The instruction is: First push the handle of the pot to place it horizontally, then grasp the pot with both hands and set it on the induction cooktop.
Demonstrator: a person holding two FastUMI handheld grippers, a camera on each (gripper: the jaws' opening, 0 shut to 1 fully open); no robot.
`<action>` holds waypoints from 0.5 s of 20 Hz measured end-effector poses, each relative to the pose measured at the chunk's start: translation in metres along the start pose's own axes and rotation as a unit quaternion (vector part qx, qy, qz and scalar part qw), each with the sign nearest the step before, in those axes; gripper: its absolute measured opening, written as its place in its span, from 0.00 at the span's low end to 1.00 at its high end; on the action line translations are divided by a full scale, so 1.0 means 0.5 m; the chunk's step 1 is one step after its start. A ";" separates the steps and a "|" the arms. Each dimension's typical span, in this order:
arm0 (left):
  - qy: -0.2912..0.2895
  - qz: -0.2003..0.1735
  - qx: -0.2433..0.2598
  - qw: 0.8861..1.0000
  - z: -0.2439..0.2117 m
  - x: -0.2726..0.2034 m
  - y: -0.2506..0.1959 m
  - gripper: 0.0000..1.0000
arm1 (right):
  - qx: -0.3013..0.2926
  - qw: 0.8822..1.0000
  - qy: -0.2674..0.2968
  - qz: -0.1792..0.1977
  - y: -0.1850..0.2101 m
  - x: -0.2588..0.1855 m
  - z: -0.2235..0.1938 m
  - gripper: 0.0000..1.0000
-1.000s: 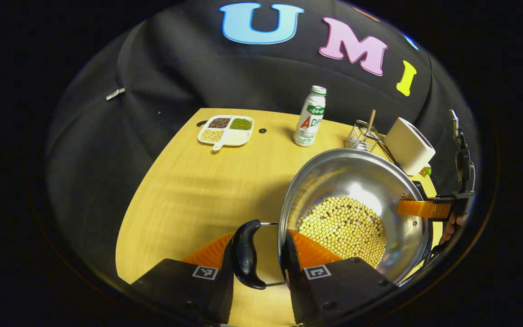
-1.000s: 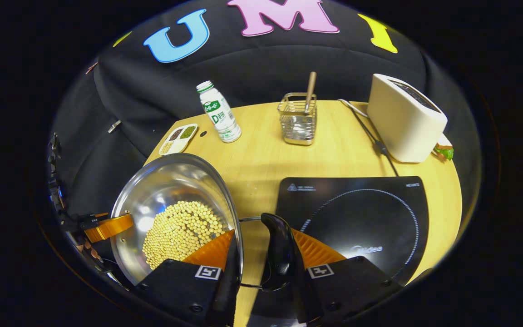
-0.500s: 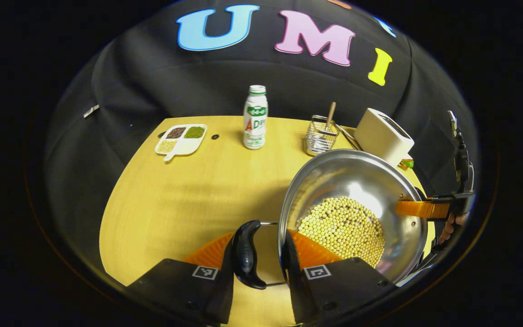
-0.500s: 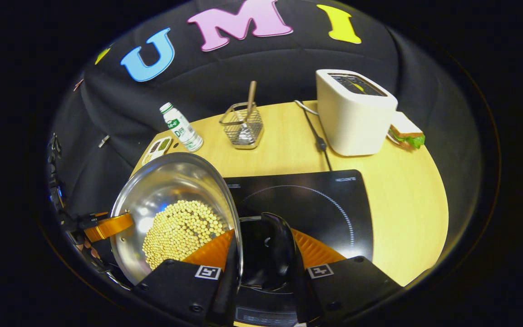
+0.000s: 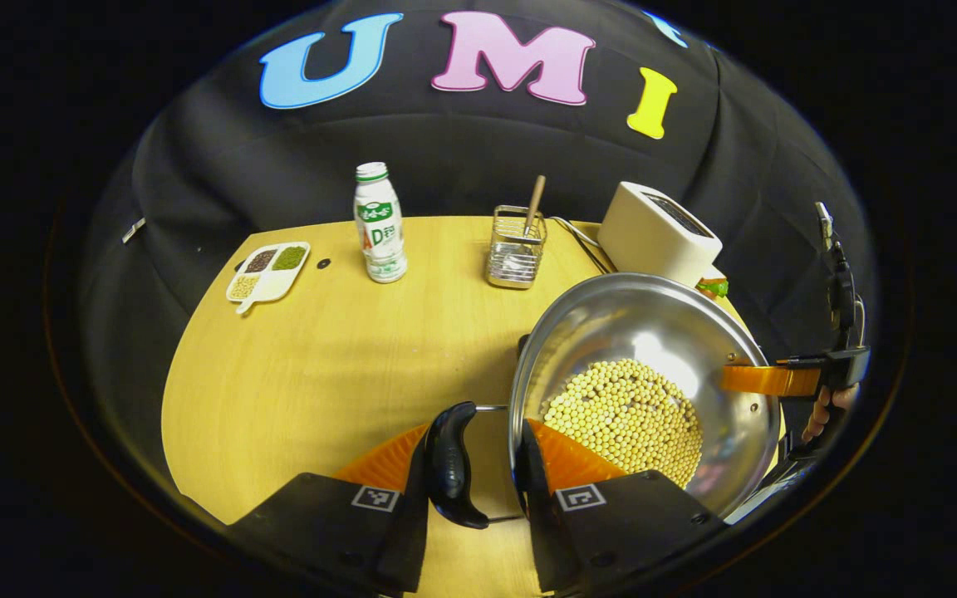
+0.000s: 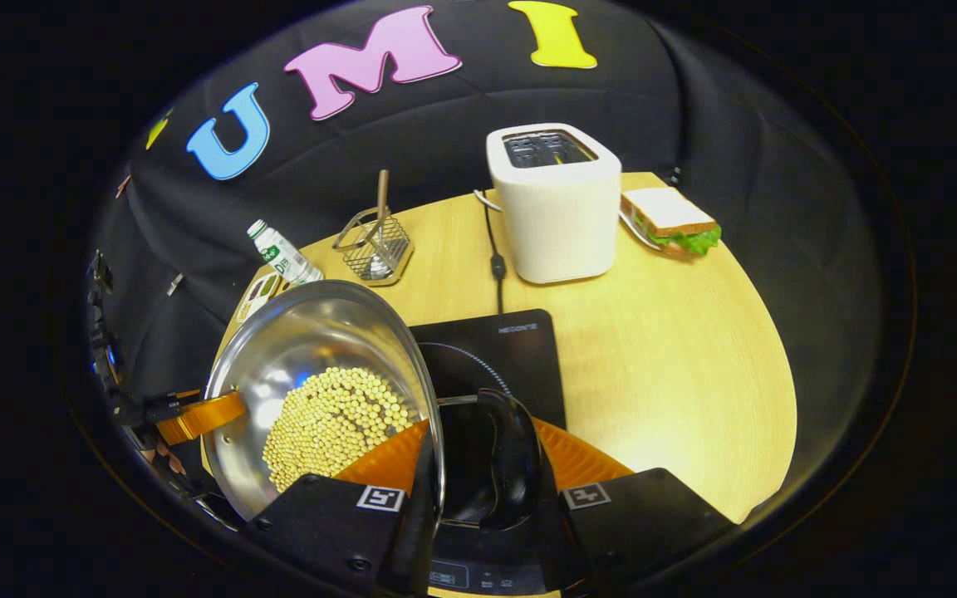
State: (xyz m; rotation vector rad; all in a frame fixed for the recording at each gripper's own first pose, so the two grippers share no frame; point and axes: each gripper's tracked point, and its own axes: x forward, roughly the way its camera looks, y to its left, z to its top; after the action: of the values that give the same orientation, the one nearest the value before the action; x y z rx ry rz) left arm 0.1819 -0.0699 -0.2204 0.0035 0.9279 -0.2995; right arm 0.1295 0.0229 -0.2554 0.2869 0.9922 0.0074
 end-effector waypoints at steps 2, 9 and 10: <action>0.000 -0.004 0.001 1.000 0.005 0.011 -0.026 0.53 | 0.005 1.000 0.000 -0.002 -0.023 -0.001 -0.001 0.54; -0.001 -0.015 0.007 1.000 0.013 0.039 -0.080 0.54 | 0.017 1.000 -0.001 -0.009 -0.083 -0.005 0.008 0.54; -0.002 -0.016 0.008 1.000 0.014 0.042 -0.085 0.55 | 0.018 1.000 0.000 -0.011 -0.088 -0.004 0.008 0.54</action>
State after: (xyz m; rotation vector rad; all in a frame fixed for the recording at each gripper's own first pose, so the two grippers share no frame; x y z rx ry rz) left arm 0.1884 -0.1167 -0.2273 0.0024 0.9220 -0.3358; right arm 0.1260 -0.0206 -0.2624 0.3091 0.9956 -0.0297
